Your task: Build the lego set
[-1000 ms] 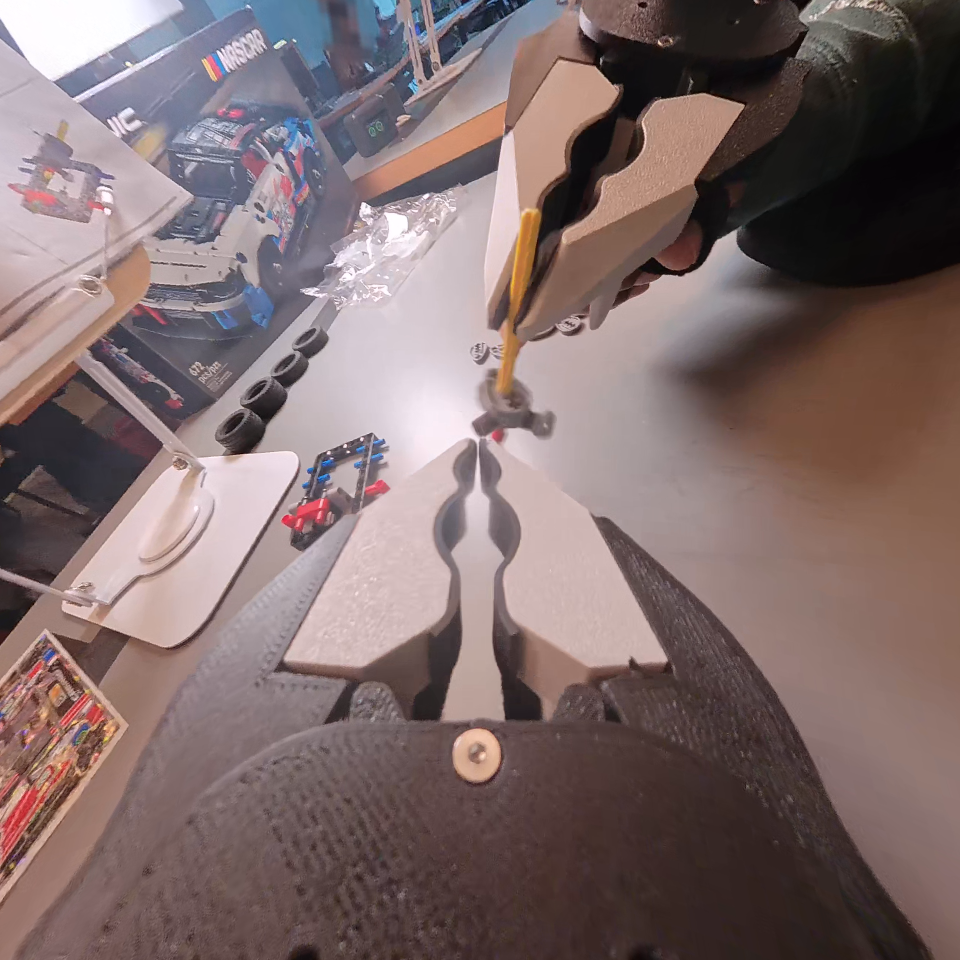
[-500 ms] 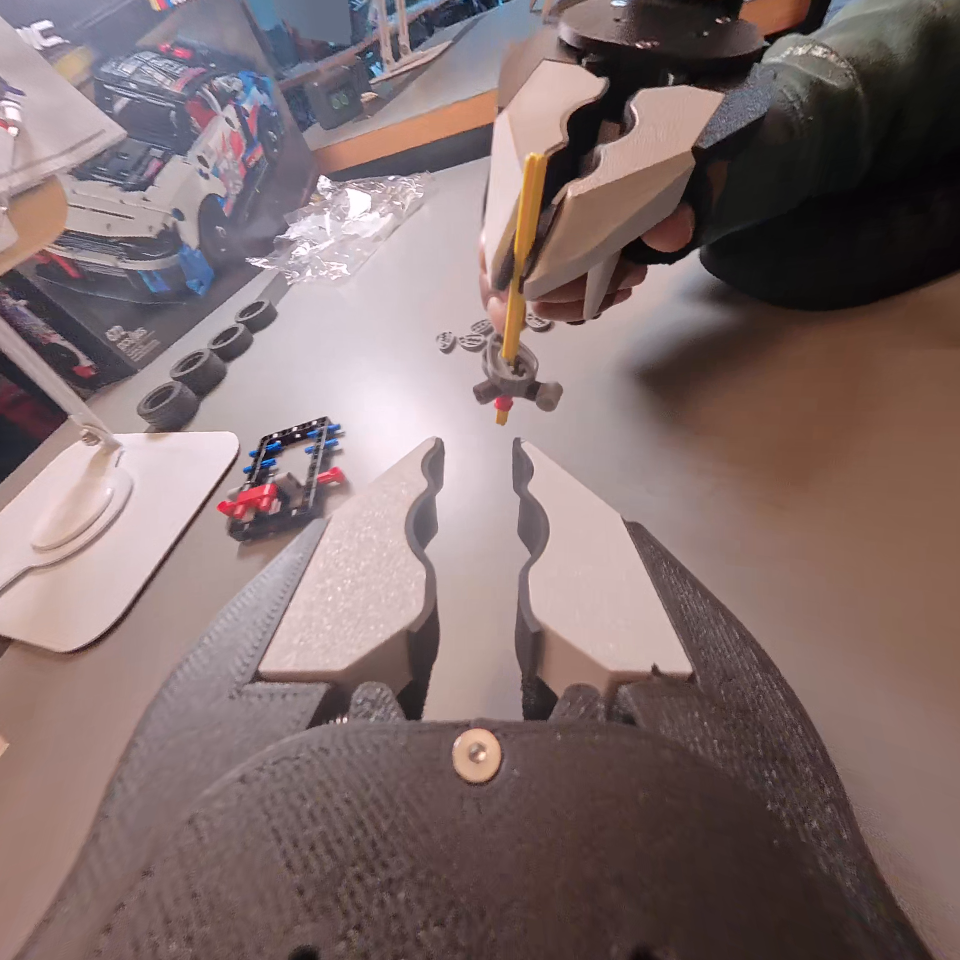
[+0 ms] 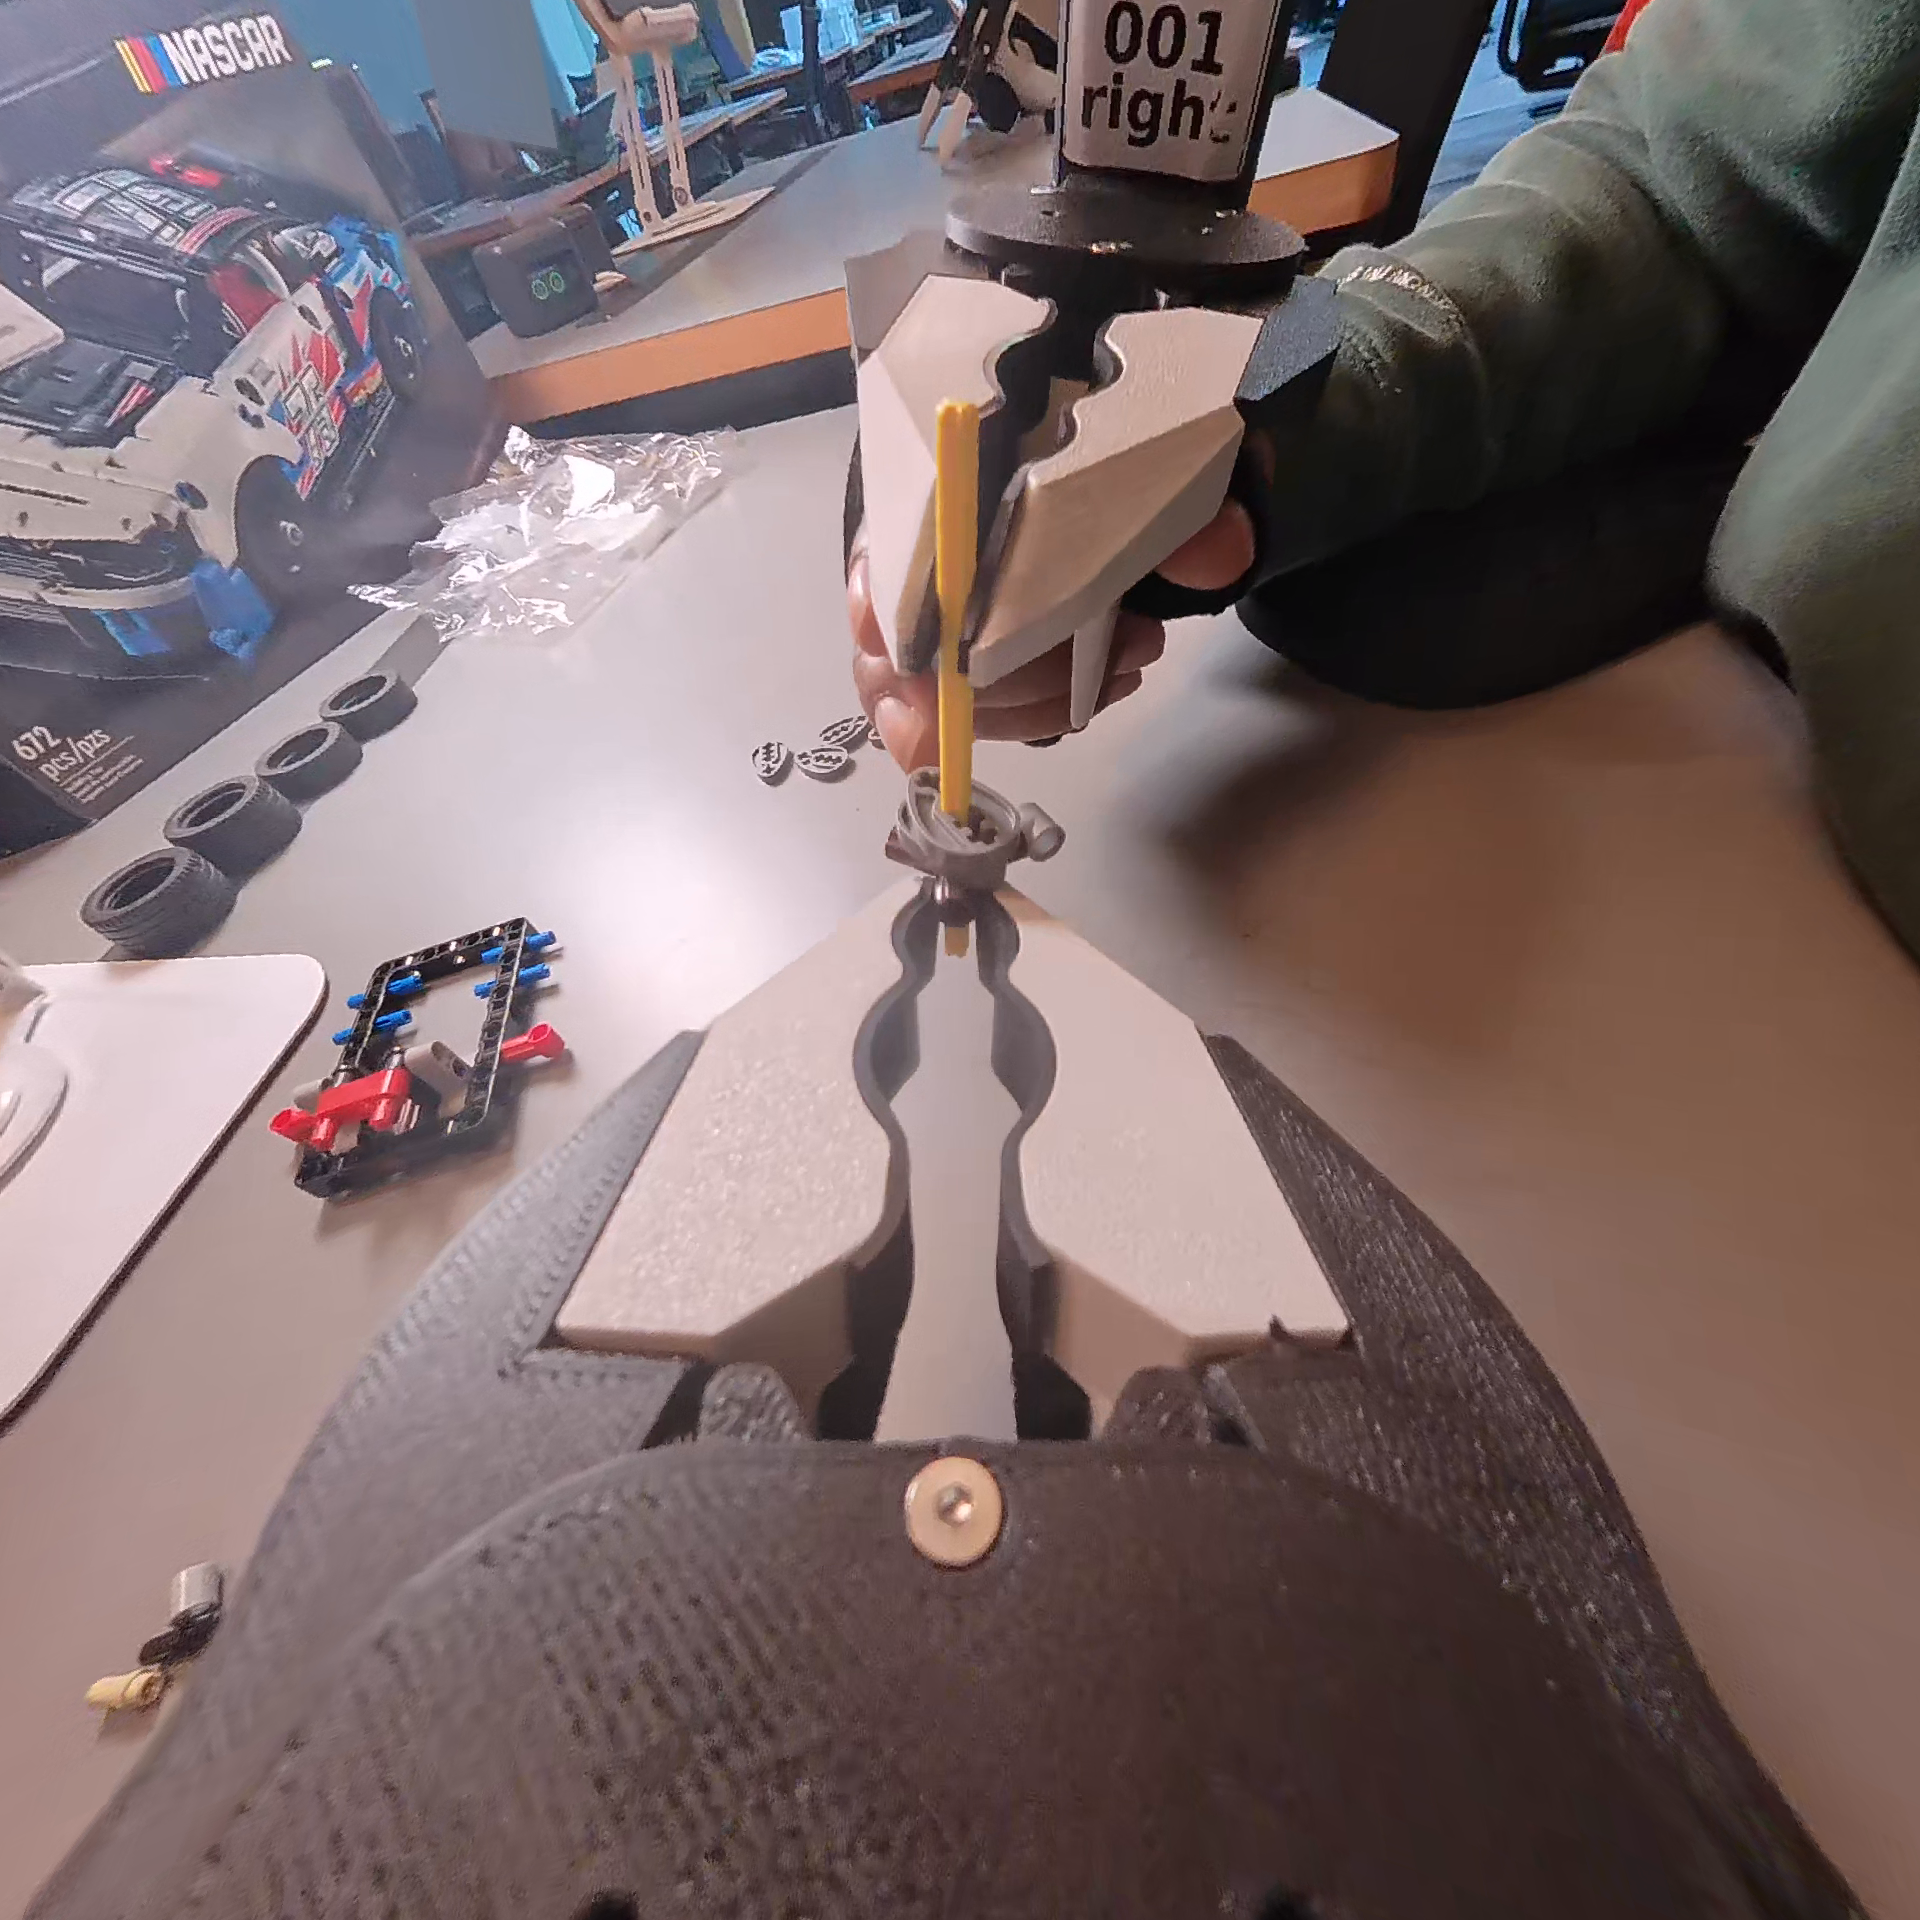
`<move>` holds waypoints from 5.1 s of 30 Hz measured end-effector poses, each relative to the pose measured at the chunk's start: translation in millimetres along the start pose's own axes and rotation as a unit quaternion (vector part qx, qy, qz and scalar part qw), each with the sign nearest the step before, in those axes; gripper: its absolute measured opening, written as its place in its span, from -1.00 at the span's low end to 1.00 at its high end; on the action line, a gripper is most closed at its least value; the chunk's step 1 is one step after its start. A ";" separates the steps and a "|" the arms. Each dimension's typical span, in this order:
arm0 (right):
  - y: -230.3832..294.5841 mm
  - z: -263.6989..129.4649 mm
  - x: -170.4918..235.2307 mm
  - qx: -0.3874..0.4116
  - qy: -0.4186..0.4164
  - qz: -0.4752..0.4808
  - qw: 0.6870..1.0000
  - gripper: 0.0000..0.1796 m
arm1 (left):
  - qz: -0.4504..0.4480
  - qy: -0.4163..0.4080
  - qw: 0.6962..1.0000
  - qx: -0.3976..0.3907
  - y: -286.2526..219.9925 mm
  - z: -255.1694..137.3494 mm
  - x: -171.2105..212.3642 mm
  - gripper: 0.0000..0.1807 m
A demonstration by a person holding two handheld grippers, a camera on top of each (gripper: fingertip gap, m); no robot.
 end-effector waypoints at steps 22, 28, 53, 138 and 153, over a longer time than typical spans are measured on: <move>-9.8 -5.7 33.5 0.001 0.212 -0.026 0.977 -0.96 | 0.126 0.149 0.977 -0.091 13.7 2.7 25.3 -0.94; -11.4 -14.7 29.5 -0.015 0.184 -0.018 0.983 -0.86 | 0.196 0.159 0.962 -0.101 11.0 4.2 27.8 -0.94; -6.5 -23.9 16.8 -0.013 0.133 -0.049 0.990 -0.99 | 0.155 0.087 0.979 -0.102 14.1 -2.9 20.1 -0.94; -11.0 -24.9 15.9 -0.108 0.292 -0.022 0.950 -0.91 | -0.158 0.044 0.986 0.036 13.4 1.3 3.8 -0.63; -32.3 -30.6 26.3 -0.069 0.316 -0.028 0.946 -0.97 | -0.166 0.081 0.982 0.030 18.6 1.2 14.7 -0.82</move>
Point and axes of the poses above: each gripper's, where its closed fingertips meet, z out along the fingers, x out of its underside, y = z × x across the jaws, the point moved 10 cm from there along -z, back along the fingers, and after that the axes turned 10 degrees about -x, right-handed, at the moved point
